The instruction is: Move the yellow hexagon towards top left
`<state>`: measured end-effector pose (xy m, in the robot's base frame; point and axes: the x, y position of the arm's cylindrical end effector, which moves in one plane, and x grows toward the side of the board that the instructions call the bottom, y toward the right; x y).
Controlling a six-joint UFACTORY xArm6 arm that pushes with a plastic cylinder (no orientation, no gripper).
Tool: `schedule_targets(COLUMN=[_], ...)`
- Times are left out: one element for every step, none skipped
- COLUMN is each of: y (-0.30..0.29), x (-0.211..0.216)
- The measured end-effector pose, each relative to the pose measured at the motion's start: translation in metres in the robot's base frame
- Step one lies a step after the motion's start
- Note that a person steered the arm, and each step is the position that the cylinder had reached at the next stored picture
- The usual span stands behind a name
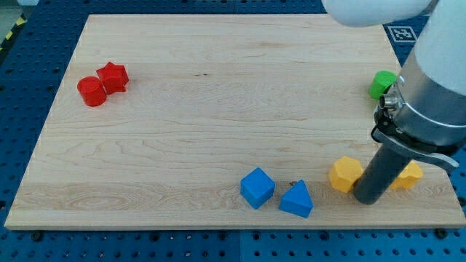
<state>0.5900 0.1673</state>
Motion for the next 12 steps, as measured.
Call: schedule_targets(y=[-0.005, -0.005, -0.008, -0.010, -0.010, -0.016, -0.022, -0.025, -0.026, -0.026, -0.021, -0.017], x=[0.001, 0.011, 0.006, -0.012, -0.012, -0.012, -0.013, -0.014, -0.023, -0.023, -0.023, -0.023])
